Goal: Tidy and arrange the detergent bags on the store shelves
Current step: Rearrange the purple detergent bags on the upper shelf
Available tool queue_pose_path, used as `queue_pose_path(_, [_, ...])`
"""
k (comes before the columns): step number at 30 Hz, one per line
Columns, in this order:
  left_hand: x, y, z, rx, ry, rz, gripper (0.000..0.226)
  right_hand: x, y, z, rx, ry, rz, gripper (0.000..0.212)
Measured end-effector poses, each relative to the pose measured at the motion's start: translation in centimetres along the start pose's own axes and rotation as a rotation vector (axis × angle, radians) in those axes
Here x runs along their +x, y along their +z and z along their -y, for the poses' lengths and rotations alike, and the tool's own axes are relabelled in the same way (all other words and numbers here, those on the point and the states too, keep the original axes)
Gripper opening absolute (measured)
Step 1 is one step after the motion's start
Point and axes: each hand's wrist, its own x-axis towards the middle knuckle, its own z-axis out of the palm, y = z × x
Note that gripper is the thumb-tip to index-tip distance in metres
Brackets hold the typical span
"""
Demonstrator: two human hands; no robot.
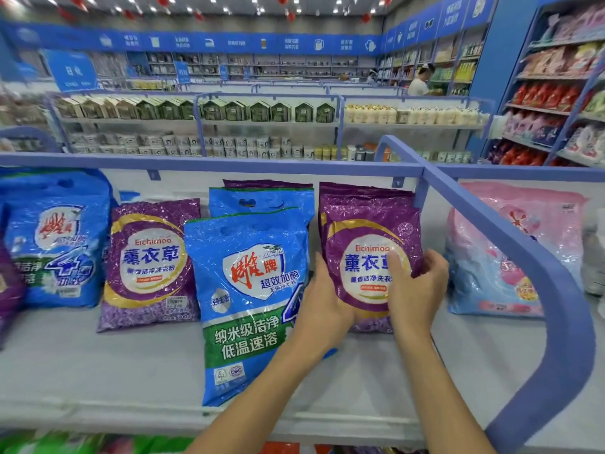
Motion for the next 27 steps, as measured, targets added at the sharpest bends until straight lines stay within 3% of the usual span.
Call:
queue_pose_path(3, [-1.0, -3.5, -0.8, -0.045, -0.039, 0.01, 0.061, -4.1, 0.0, 0.5, -0.217, -0.369, -0.002, 0.053])
queue_pose_path(5, [-1.9, -6.2, -0.9, -0.038, -0.049, -0.134, 0.046, -6.7, 0.2, 1.3, -0.254, -0.536, 0.052, 0.044])
queue_pose_path(6, [-2.5, -7.5, -0.7, -0.003, -0.037, -0.237, 0.035, -7.7, 0.4, 1.7, -0.22, -0.526, 0.145, 0.041])
queue_pose_path(8, [-3.5, -9.9, 0.0, 0.068, -0.028, -0.408, 0.023, -9.4, 1.6, 2.4, -0.091, -0.308, 0.457, 0.039])
queue_pose_path(9, [-3.9, -11.0, 0.5, 0.113, -0.029, -0.459, 0.021, -9.9, 2.4, 2.7, -0.058, -0.187, 0.592, 0.041])
queue_pose_path(11, [-4.2, -12.9, 2.1, 0.279, -0.013, -0.54, 0.029, -10.6, 4.0, 2.5, -0.097, -0.107, 0.702, 0.049])
queue_pose_path(14, [-4.1, -15.1, 4.1, 0.426, -0.087, -0.562, 0.056, -10.7, 5.6, 2.7, -0.049, 0.033, 0.712, 0.053])
queue_pose_path(16, [-4.1, -15.9, 4.9, 0.23, -0.214, -0.46, 0.069, -10.0, 6.1, 2.6, 0.021, 0.158, 0.698, 0.074])
queue_pose_path(18, [-4.2, -16.2, 5.2, 0.043, -0.316, -0.353, 0.066, -9.7, 6.6, 2.4, 0.024, 0.204, 0.687, 0.085])
queue_pose_path(21, [-4.1, -15.8, 5.3, -0.061, -0.313, -0.296, 0.032, -9.9, 6.7, 2.1, 0.071, 0.169, 0.676, 0.039])
queue_pose_path(23, [-3.9, -15.5, 5.5, -0.128, -0.282, -0.293, 0.016, -10.4, 6.6, 2.3, 0.131, 0.132, 0.663, 0.022])
queue_pose_path(25, [-3.8, -15.2, 5.4, -0.162, -0.247, -0.287, 0.021, -10.5, 6.5, 2.4, 0.205, 0.135, 0.65, 0.016])
queue_pose_path(27, [-4.0, -15.1, 5.4, -0.196, -0.23, -0.285, 0.04, -10.6, 6.0, 2.4, 0.249, 0.142, 0.632, 0.011])
